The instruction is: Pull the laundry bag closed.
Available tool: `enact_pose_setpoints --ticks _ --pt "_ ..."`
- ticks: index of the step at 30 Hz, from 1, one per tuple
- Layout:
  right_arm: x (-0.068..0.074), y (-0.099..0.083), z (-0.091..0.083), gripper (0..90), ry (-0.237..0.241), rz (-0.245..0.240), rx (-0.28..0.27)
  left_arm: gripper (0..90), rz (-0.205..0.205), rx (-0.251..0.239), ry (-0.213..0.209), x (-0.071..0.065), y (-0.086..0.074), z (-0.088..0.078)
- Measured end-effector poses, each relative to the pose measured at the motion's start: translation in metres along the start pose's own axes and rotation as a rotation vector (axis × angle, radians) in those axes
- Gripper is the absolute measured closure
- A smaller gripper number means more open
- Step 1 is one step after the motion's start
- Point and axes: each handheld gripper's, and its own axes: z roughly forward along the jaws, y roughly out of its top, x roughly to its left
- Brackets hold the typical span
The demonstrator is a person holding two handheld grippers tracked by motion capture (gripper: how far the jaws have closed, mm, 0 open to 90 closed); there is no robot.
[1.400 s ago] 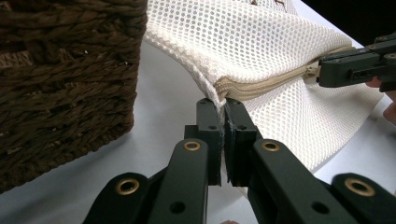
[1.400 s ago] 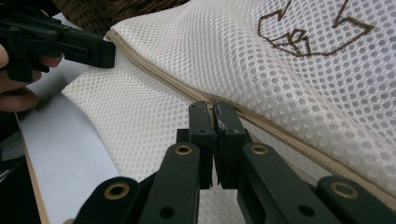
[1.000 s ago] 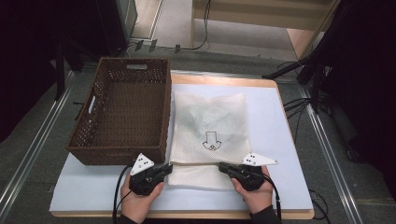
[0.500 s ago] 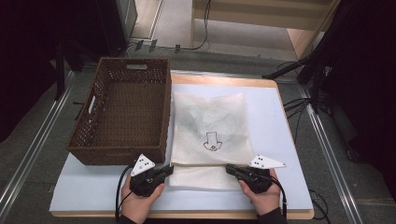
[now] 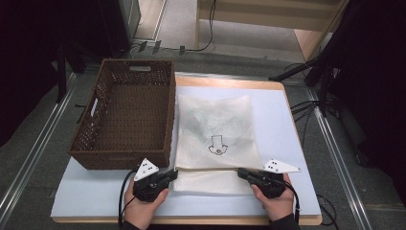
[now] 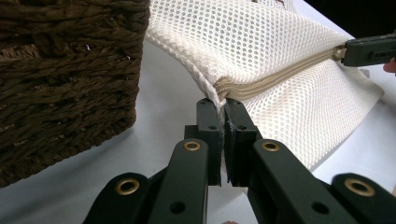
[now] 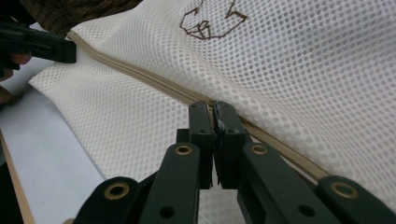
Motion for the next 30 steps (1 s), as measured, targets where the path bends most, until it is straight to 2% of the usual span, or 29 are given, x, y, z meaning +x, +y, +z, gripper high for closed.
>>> enact_pose_setpoints --ticks 10,25,30 --pt "-0.006 -0.001 -0.006 88.5 -0.018 0.012 0.006 87.1 -0.001 0.000 0.004 0.002 -0.002 -0.002" --pt "-0.024 -0.007 -0.024 88.4 -0.054 0.026 0.002 87.1 -0.004 0.000 0.005 0.004 -0.002 -0.003" --pt "-0.033 -0.010 -0.032 88.4 -0.062 0.047 -0.001 87.1 -0.009 -0.004 0.002 0.005 -0.002 -0.004"
